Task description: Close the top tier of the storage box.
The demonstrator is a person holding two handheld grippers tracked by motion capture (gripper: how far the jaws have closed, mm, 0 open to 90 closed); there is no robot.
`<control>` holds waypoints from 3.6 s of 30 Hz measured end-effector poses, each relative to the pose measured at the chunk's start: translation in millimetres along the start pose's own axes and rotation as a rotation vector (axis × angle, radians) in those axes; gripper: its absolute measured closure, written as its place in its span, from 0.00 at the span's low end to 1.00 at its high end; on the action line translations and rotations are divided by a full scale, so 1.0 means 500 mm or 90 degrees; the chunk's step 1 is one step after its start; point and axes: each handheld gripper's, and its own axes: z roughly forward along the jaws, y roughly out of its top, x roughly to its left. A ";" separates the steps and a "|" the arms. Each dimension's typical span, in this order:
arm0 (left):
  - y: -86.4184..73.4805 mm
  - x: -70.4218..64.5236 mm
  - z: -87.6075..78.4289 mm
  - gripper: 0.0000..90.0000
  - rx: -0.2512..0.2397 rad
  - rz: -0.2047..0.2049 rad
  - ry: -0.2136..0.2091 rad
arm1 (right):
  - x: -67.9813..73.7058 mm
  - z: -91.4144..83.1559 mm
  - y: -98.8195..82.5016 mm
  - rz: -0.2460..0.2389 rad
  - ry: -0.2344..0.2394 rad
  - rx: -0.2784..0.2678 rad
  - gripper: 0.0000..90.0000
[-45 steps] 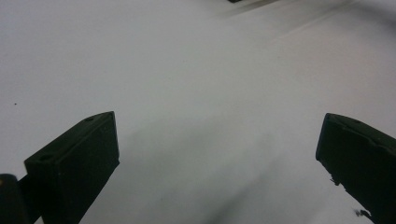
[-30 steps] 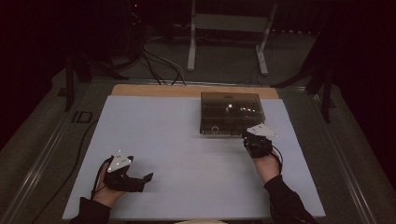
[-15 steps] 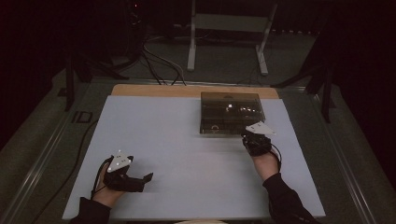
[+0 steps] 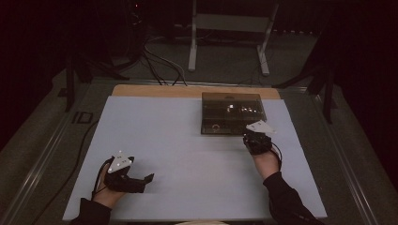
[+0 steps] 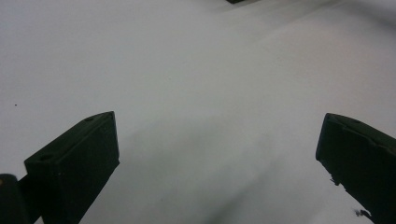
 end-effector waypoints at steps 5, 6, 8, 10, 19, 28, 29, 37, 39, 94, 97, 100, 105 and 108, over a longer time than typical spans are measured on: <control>0.000 0.000 0.000 0.01 0.000 0.000 0.000 | 0.000 0.003 0.003 0.002 0.000 0.000 1.00; 0.000 0.000 0.000 0.01 0.000 0.001 0.000 | 0.000 0.003 0.004 0.003 -0.001 0.000 1.00; 0.000 0.000 0.000 0.01 0.000 0.000 0.000 | -0.001 0.004 0.005 0.002 -0.001 -0.002 1.00; 0.000 0.000 0.000 0.01 0.000 0.000 0.000 | -0.001 0.006 0.006 0.002 -0.003 -0.003 1.00; 0.000 0.000 -0.001 0.01 -0.001 0.000 0.001 | -0.002 0.014 0.011 0.005 -0.005 -0.001 1.00; 0.000 0.000 -0.001 0.01 -0.001 0.000 0.001 | -0.005 0.029 0.012 0.008 -0.008 0.007 1.00; 0.000 0.000 -0.001 0.01 -0.001 0.000 0.002 | -0.005 0.034 0.012 0.007 -0.008 0.011 1.00; 0.000 0.000 -0.001 0.01 -0.002 0.000 0.001 | -0.006 0.047 0.011 0.018 -0.010 0.016 1.00; 0.000 0.000 -0.001 0.01 -0.001 0.000 0.001 | -0.007 0.049 0.012 0.018 -0.011 0.016 1.00; 0.000 0.001 -0.001 0.01 -0.002 0.003 0.001 | -0.013 0.050 0.008 0.031 -0.013 0.021 0.98; 0.000 0.001 -0.002 0.01 -0.004 0.003 0.000 | -0.008 0.045 0.010 0.036 -0.006 0.019 0.92; -0.001 0.001 -0.002 0.01 -0.003 0.004 0.000 | -0.002 0.039 0.012 0.036 -0.007 0.014 0.86; 0.000 0.001 -0.003 0.01 -0.004 0.004 0.001 | 0.003 0.037 0.012 0.048 0.000 0.014 0.62; 0.000 0.001 -0.003 0.01 -0.005 0.004 0.001 | 0.006 0.040 0.009 0.055 0.011 0.026 0.49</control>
